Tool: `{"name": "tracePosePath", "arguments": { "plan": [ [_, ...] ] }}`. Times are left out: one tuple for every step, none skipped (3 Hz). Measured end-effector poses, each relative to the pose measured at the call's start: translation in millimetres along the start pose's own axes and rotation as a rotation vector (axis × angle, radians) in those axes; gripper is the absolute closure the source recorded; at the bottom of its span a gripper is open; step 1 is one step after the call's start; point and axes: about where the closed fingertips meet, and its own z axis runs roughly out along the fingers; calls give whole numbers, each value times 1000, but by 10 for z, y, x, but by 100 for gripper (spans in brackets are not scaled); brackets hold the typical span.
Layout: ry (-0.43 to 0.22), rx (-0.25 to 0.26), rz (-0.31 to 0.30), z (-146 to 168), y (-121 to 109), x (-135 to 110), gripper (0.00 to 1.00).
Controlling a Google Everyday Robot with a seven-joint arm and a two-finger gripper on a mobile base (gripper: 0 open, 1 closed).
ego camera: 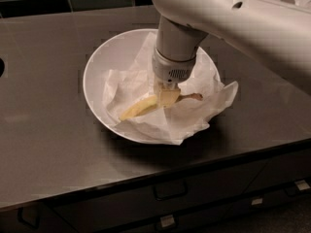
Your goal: Pick banana from white bowl
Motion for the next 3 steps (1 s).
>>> {"name": "tracePosePath", "arguments": {
  "plan": [
    [-66, 109, -32, -328, 30, -30, 100],
    [-126, 219, -65, -653, 52, -64, 100],
    [-195, 309, -94, -894, 65, -72, 100]
  ]
}}
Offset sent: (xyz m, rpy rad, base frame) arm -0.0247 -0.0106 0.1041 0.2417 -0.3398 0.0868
